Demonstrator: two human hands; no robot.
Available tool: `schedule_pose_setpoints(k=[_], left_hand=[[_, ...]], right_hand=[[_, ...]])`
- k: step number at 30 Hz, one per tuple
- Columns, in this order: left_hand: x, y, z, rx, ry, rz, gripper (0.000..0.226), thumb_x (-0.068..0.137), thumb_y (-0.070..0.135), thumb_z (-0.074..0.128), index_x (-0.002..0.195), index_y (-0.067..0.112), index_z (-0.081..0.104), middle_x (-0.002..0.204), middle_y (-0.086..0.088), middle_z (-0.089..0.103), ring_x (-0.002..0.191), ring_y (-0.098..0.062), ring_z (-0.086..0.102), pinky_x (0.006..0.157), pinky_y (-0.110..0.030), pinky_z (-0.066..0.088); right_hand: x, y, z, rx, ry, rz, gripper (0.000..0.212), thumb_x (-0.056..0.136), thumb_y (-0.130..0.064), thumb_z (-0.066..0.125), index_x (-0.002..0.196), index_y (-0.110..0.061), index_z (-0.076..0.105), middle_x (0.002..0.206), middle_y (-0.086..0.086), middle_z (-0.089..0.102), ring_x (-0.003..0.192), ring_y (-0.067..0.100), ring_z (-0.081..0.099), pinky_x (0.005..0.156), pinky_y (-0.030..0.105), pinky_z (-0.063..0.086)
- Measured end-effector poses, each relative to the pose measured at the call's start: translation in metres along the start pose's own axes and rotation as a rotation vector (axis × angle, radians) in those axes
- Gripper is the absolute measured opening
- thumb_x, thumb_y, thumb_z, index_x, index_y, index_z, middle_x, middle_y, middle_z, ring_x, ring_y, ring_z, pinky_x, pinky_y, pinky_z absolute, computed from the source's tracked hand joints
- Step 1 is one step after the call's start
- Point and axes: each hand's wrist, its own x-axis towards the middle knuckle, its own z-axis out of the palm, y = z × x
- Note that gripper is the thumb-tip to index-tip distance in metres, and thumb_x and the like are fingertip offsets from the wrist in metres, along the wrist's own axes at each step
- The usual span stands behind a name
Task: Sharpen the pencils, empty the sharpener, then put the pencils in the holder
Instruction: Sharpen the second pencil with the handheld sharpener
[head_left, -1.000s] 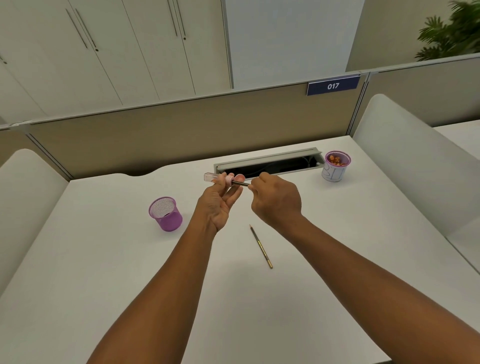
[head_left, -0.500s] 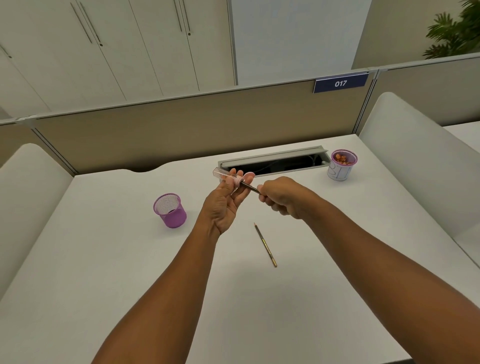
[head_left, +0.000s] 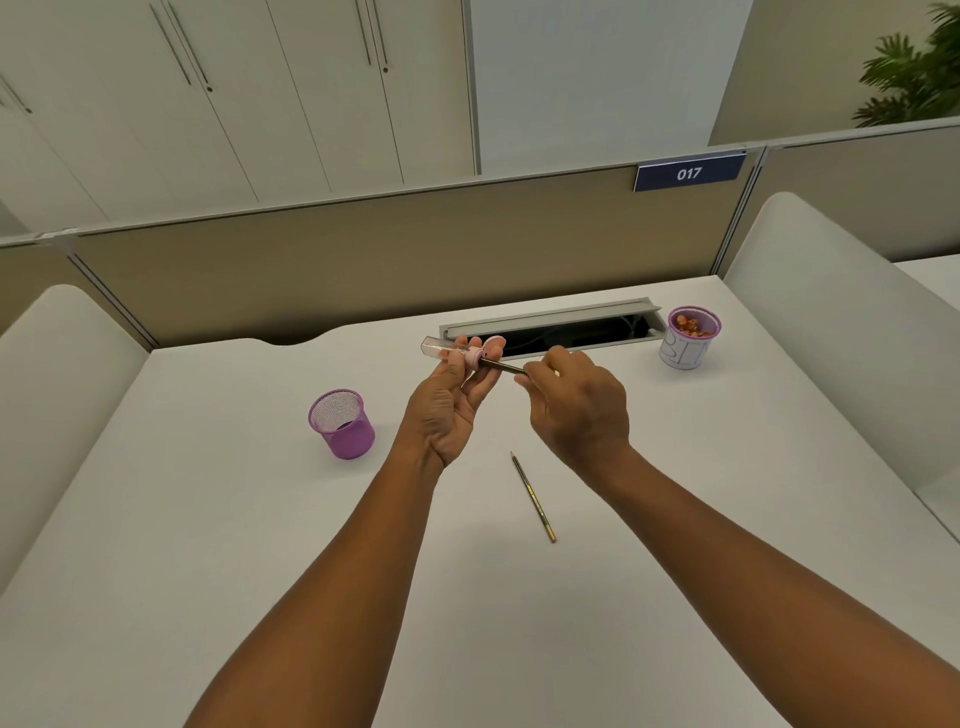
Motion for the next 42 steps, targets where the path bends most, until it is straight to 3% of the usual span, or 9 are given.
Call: schedule_pose_setpoints(k=[5, 12, 20, 23, 26, 29, 32, 36, 42], left_hand=[[0.000, 0.000, -0.001, -0.003, -0.018, -0.012, 0.022, 0.103, 0.011, 0.045, 0.120, 0.003, 0.057, 0.114, -0.016, 0.072, 0.104, -0.032, 0.071, 0.089, -0.041, 0.059], [0.001, 0.000, -0.003, 0.012, -0.031, -0.009, 0.023, 0.104, 0.013, 0.043, 0.121, 0.003, 0.055, 0.111, -0.014, 0.073, 0.102, -0.031, 0.072, 0.086, -0.039, 0.060], [0.004, 0.004, -0.004, 0.006, -0.006, 0.046, 0.020, 0.104, 0.010, 0.045, 0.117, 0.004, 0.058, 0.110, -0.015, 0.073, 0.100, -0.029, 0.073, 0.085, -0.038, 0.061], [0.003, 0.002, -0.001, 0.005, -0.018, 0.029, 0.020, 0.104, 0.010, 0.044, 0.118, 0.005, 0.058, 0.113, -0.017, 0.072, 0.102, -0.030, 0.072, 0.087, -0.039, 0.060], [0.004, 0.002, -0.001, -0.005, -0.028, 0.026, 0.022, 0.104, 0.011, 0.043, 0.121, 0.003, 0.055, 0.116, -0.016, 0.070, 0.103, -0.030, 0.072, 0.089, -0.040, 0.059], [0.004, 0.001, -0.004, 0.007, -0.020, 0.030, 0.026, 0.105, 0.012, 0.044, 0.126, 0.002, 0.054, 0.123, -0.016, 0.066, 0.101, -0.031, 0.072, 0.087, -0.039, 0.060], [0.004, -0.002, -0.005, 0.019, -0.005, 0.026, 0.027, 0.104, 0.012, 0.044, 0.128, 0.002, 0.052, 0.127, -0.017, 0.063, 0.100, -0.030, 0.073, 0.083, -0.037, 0.061], [0.007, -0.002, -0.004, 0.011, 0.017, 0.038, 0.027, 0.104, 0.011, 0.045, 0.128, 0.002, 0.053, 0.126, -0.016, 0.063, 0.100, -0.031, 0.073, 0.082, -0.037, 0.061], [0.011, -0.002, -0.001, -0.008, 0.035, 0.052, 0.034, 0.102, 0.007, 0.049, 0.136, -0.001, 0.048, 0.133, -0.022, 0.060, 0.103, -0.032, 0.072, 0.085, -0.039, 0.060]], right_hand=[[0.002, -0.004, 0.000, 0.022, -0.063, 0.068, 0.024, 0.093, -0.023, 0.056, 0.073, -0.012, 0.062, 0.060, 0.002, 0.055, 0.045, 0.016, 0.038, 0.047, 0.020, 0.020], [0.043, -0.012, -0.016, 0.707, -0.825, 0.969, 0.031, 0.095, -0.029, 0.046, 0.080, -0.008, 0.063, 0.071, 0.004, 0.053, 0.057, 0.014, 0.043, 0.048, 0.025, 0.032], [0.013, -0.010, 0.002, 0.175, -0.296, 0.151, 0.020, 0.098, -0.027, 0.047, 0.086, -0.015, 0.056, 0.074, 0.000, 0.057, 0.057, 0.018, 0.046, 0.048, 0.026, 0.025], [0.011, -0.011, 0.001, 0.030, -0.233, 0.135, 0.022, 0.096, -0.023, 0.046, 0.076, -0.017, 0.052, 0.064, 0.000, 0.054, 0.047, 0.015, 0.037, 0.045, 0.023, 0.017], [0.025, -0.018, 0.000, 0.120, -0.452, 0.392, 0.027, 0.095, -0.031, 0.043, 0.074, -0.018, 0.053, 0.061, -0.004, 0.046, 0.052, 0.014, 0.041, 0.048, 0.024, 0.025], [0.047, -0.016, -0.006, 0.778, -0.820, 0.992, 0.029, 0.096, -0.027, 0.044, 0.077, -0.011, 0.058, 0.060, -0.001, 0.046, 0.047, 0.011, 0.036, 0.043, 0.023, 0.029], [0.050, -0.004, -0.011, 1.061, -0.989, 1.209, 0.035, 0.100, -0.027, 0.040, 0.077, -0.009, 0.058, 0.052, -0.001, 0.041, 0.040, 0.008, 0.026, 0.035, 0.020, 0.023], [0.041, -0.005, -0.006, 0.771, -0.833, 0.861, 0.032, 0.098, -0.035, 0.046, 0.091, -0.008, 0.064, 0.069, 0.002, 0.054, 0.055, 0.012, 0.042, 0.047, 0.023, 0.034], [0.001, 0.002, 0.005, 0.118, -0.146, 0.076, 0.014, 0.092, -0.026, 0.059, 0.084, -0.015, 0.063, 0.070, -0.001, 0.059, 0.054, 0.017, 0.049, 0.047, 0.019, 0.020]])
